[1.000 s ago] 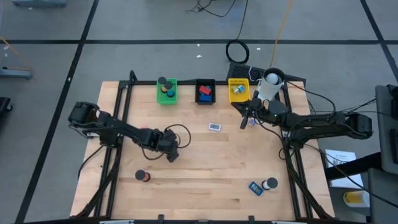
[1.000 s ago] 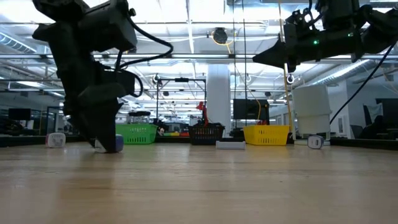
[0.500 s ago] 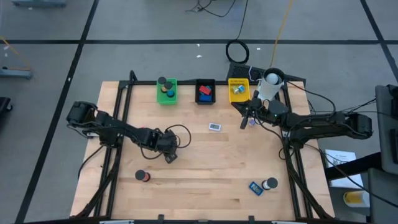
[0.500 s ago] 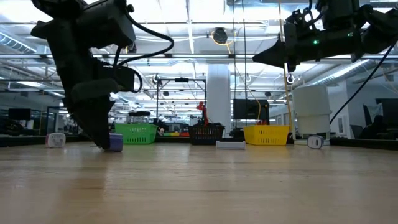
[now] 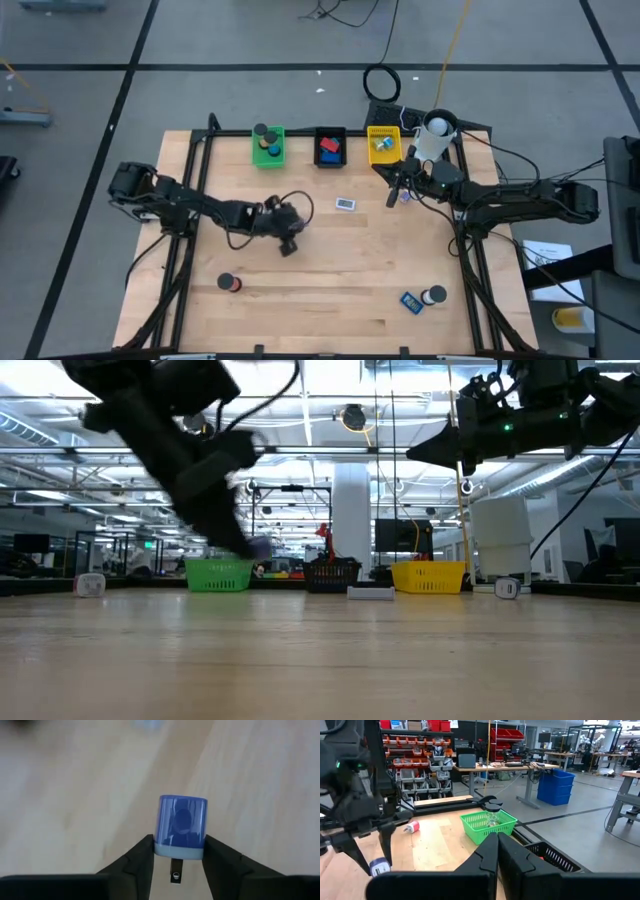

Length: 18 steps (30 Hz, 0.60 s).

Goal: Pick & Place Office items
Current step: Put the left purple charger adapter into the yellow bin

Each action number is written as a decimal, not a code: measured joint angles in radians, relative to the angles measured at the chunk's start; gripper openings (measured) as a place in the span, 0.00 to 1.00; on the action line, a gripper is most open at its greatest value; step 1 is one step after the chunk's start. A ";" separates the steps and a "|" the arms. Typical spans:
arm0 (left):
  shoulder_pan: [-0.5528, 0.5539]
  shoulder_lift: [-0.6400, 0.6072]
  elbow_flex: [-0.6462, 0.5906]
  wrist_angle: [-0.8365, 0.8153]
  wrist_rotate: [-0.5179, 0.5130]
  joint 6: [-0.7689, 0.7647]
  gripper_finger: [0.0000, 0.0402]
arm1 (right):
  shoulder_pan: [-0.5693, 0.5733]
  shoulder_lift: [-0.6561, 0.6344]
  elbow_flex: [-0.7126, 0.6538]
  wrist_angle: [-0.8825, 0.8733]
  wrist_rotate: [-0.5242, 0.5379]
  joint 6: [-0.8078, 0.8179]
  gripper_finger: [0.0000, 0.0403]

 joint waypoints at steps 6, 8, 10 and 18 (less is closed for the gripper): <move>0.072 0.109 0.000 0.427 0.036 0.213 0.37 | 0.000 0.000 0.000 0.000 0.000 0.000 0.00; 0.099 0.168 0.013 0.502 0.085 0.239 0.37 | 0.000 0.000 0.000 0.000 -0.001 0.000 0.00; 0.125 0.230 0.061 0.487 0.138 0.247 0.37 | 0.000 0.000 0.000 0.000 -0.001 -0.001 0.00; 0.152 0.395 0.328 0.169 0.180 0.399 0.37 | 0.000 0.000 0.000 -0.003 -0.002 -0.004 0.00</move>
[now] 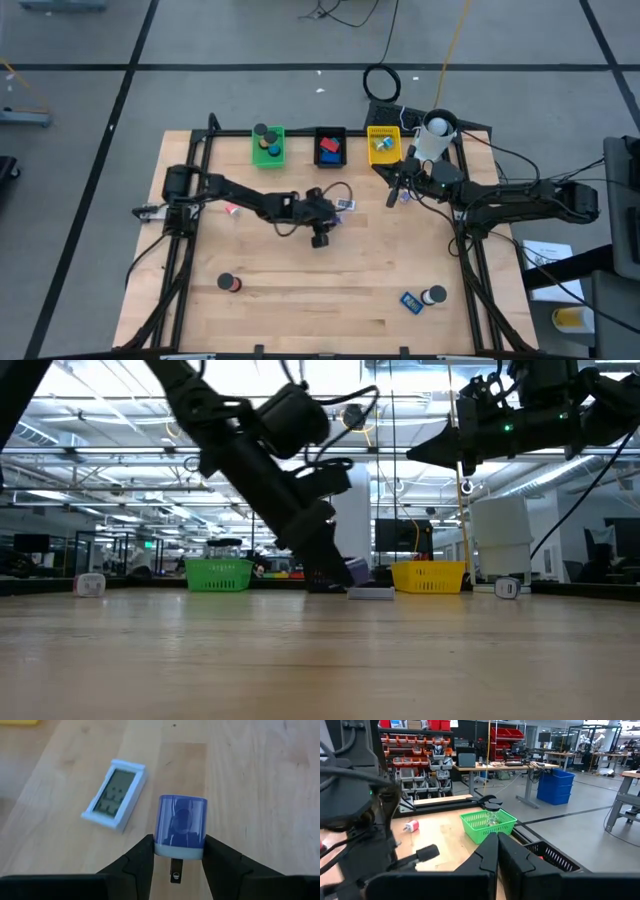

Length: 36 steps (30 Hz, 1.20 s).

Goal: Pick & Place Office items
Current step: Put the left purple charger adapter into the yellow bin

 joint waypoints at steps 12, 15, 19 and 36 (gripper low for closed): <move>0.022 0.077 0.112 -0.073 0.028 0.054 0.37 | 0.000 0.000 0.000 -0.004 0.000 0.000 0.00; 0.021 0.077 0.112 -0.089 0.030 0.035 0.39 | 0.000 0.000 0.000 -0.004 -0.001 0.000 0.00; 0.021 0.079 0.112 -0.119 0.046 0.009 0.45 | 0.000 0.000 0.000 -0.004 -0.001 0.000 0.00; -0.035 -0.231 -0.004 -0.306 0.023 0.157 0.63 | 0.036 0.000 0.000 -0.064 0.001 0.000 0.05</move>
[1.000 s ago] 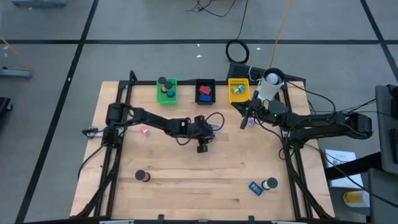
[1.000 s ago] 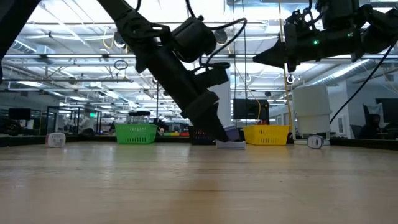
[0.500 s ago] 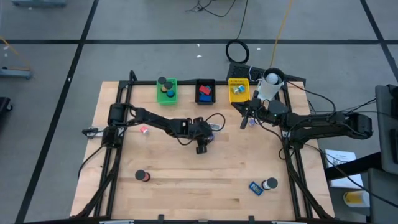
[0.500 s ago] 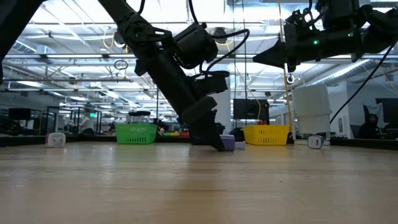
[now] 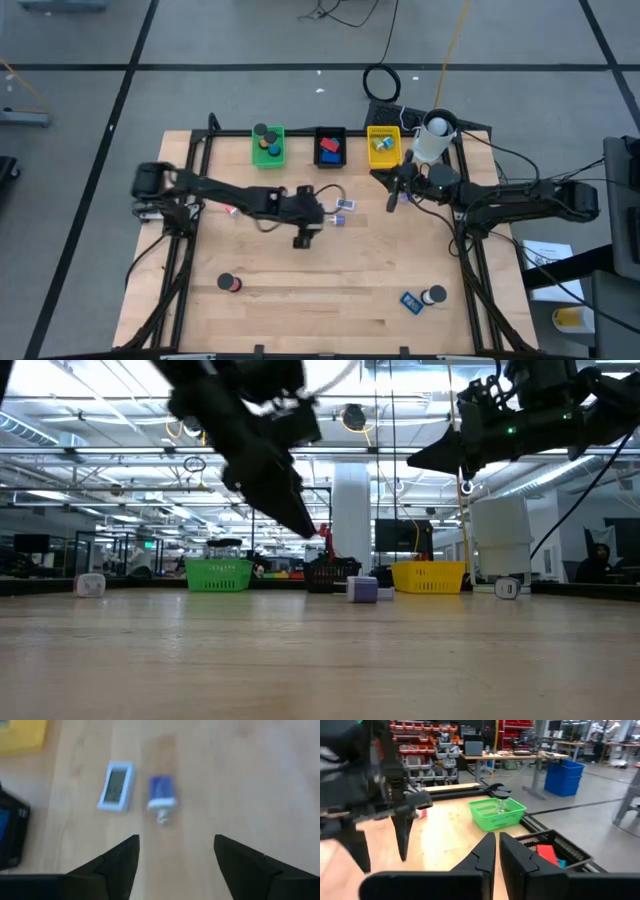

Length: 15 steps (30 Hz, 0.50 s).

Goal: Pick & Place Office items
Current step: Put the left purple charger adapter into the yellow bin

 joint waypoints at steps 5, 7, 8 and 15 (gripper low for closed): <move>-0.001 -0.173 -0.303 0.399 0.068 -0.028 0.47 | 0.042 0.000 0.000 0.003 0.000 0.023 0.11; 0.002 -0.225 -0.425 0.583 0.068 -0.050 0.40 | 0.048 0.001 0.000 0.022 0.000 0.022 0.14; 0.007 -0.243 -0.473 0.661 0.072 -0.073 0.37 | 0.049 0.004 0.000 0.039 0.000 0.017 0.16; 0.052 -0.262 -0.558 0.816 0.023 -0.159 0.20 | 0.049 0.039 0.000 0.109 0.001 -0.028 0.26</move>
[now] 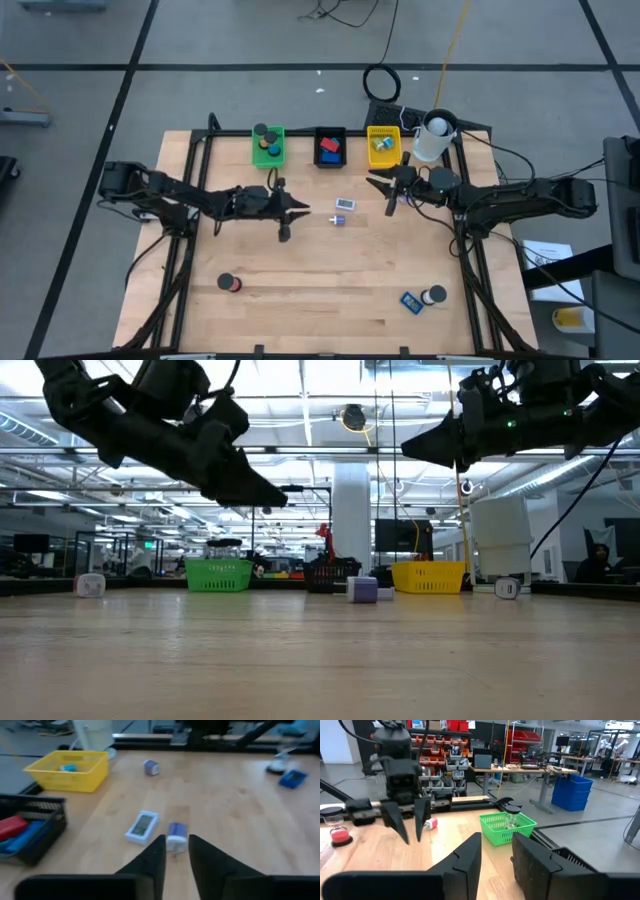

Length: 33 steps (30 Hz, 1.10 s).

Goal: Pick & Place Office items
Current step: Put the left purple charger adapter into the yellow bin

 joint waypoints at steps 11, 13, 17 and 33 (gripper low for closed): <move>0.068 -0.048 -0.123 0.142 0.010 0.087 0.01 | 0.000 0.001 0.000 0.014 -0.003 0.001 0.21; 0.086 -0.062 -0.171 0.174 0.016 0.077 0.03 | 0.001 0.001 0.000 0.020 -0.004 -0.003 0.15; 0.115 -0.106 -0.281 0.303 0.087 0.086 0.03 | 0.016 0.010 0.050 -0.079 0.000 -0.012 0.02; 0.180 -0.115 -0.479 0.541 0.095 0.113 0.07 | 0.131 0.287 0.434 -0.817 0.079 0.176 0.10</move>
